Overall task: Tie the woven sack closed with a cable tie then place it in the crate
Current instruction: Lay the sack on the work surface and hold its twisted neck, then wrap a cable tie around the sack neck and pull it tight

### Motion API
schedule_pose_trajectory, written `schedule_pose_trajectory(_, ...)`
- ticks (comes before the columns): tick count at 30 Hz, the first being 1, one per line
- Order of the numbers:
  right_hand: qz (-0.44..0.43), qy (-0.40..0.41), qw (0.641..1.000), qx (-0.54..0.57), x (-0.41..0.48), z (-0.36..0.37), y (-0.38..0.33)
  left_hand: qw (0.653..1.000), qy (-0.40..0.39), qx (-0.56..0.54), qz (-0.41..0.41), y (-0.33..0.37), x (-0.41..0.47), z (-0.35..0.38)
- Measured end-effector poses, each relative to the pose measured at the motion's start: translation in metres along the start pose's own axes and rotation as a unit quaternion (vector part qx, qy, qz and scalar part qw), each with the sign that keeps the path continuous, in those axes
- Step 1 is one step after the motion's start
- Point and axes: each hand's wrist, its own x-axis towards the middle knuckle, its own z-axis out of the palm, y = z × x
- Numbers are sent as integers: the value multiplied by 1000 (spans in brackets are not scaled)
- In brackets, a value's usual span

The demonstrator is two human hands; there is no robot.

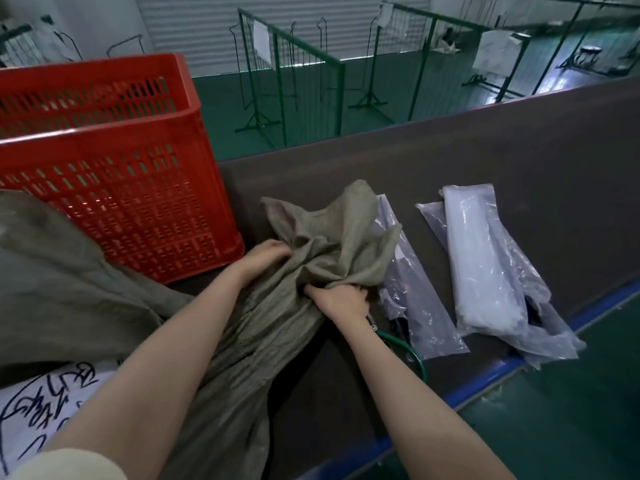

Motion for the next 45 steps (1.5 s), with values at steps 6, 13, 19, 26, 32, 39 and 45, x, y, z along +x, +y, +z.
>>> schedule_pose_trajectory(6, -281, 128, 928, 206, -10, -15, 1, 953, 3, -301, 21, 45, 7, -6)
schedule_pose_trajectory(13, -4, -67, 982, 178, 17, -7, 9, 989, 118, 62, -66, 30, 18, 18)
schedule_pose_trajectory(19, 39, 40, 972, 227, 25, -3, 16, 921, 344, 160, 89, 36, 3, 7)
schedule_pose_trajectory(26, -121, -52, 988, 78, 18, 2, 25, 905, -64, 414, 70, -2, -2, 61)
schedule_pose_trajectory(32, -86, 62, 985, 139, 6, -41, 87, 875, 27, 470, 113, -23, -5, 76)
schedule_pose_trajectory(39, -24, 80, 995, -49, -3, -61, 131, 797, 101, 426, 417, 19, -30, 131)
schedule_pose_trajectory(45, -28, 92, 981, -167, 1, -52, 124, 782, -114, 549, 272, -11, -27, 166)
